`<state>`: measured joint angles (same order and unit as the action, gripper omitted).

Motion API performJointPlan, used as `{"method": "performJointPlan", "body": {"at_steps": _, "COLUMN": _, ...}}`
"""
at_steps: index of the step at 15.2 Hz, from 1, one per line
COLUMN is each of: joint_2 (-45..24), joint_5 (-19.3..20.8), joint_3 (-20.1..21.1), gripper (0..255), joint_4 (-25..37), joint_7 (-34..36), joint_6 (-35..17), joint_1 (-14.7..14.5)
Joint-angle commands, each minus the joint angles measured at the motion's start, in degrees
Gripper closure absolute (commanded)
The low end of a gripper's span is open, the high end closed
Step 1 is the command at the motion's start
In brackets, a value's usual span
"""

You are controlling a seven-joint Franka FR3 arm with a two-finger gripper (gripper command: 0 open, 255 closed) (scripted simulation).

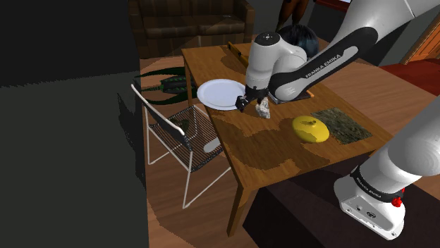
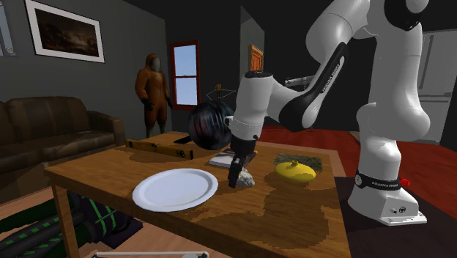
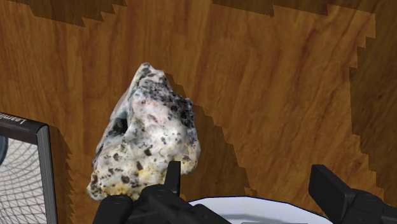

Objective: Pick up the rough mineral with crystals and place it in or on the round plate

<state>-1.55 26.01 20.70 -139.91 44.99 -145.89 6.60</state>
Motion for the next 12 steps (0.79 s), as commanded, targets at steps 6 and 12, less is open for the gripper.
{"method": "performJointPlan", "body": {"at_steps": 6, "joint_2": 0.0, "joint_5": 0.0, "joint_3": 0.0, "gripper": 255, "joint_4": 0.0, "joint_7": 0.0, "joint_6": 0.0, "joint_1": 0.0}}
{"method": "performJointPlan", "body": {"at_steps": 12, "joint_2": 0.0, "joint_5": 0.0, "joint_3": 0.0, "gripper": 255, "joint_4": 0.0, "joint_7": 0.0, "joint_6": 0.0, "joint_1": 0.0}}
